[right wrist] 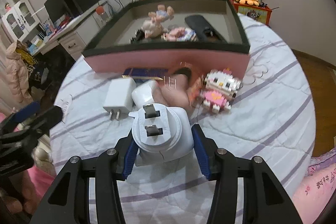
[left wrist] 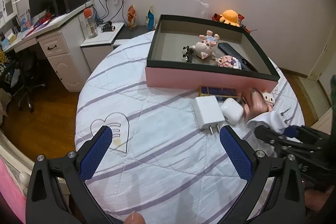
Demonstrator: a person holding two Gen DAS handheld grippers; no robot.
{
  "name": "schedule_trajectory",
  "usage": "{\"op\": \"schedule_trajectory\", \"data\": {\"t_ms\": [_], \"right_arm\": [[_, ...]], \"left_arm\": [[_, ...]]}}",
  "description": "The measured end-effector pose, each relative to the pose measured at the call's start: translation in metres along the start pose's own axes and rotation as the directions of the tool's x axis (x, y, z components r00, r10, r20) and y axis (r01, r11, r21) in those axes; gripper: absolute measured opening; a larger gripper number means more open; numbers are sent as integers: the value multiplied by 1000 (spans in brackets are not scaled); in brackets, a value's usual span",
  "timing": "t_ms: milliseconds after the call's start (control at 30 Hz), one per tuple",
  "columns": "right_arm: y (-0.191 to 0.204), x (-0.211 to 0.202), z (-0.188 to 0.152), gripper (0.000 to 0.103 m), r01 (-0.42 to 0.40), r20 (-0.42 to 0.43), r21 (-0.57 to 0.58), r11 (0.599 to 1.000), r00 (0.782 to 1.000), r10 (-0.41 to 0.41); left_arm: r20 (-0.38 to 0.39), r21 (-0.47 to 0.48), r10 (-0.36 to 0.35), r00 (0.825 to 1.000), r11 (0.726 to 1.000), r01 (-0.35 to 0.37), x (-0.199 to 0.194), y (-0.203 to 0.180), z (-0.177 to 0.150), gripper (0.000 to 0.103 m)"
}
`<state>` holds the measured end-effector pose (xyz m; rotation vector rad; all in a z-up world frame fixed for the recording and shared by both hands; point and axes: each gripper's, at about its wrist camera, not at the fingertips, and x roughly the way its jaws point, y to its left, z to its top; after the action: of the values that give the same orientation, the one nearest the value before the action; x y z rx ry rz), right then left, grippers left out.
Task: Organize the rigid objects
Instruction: 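Carry the plug adapter with the right gripper into the box and release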
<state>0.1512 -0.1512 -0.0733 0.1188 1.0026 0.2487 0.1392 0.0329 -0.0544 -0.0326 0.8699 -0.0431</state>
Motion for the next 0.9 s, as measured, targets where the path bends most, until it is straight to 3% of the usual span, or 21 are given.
{"op": "schedule_trajectory", "data": {"t_ms": [500,900], "right_arm": [[-6,-29,58,50,-34,111,-14,999,993,36],[-36,19,144,50,37,123,-11,999,992,-35]], "left_arm": [[112,13,-9,994,1000,7,11,-9,69,103],[107,19,-6,994,1000,4,71,-18,124,103]]}}
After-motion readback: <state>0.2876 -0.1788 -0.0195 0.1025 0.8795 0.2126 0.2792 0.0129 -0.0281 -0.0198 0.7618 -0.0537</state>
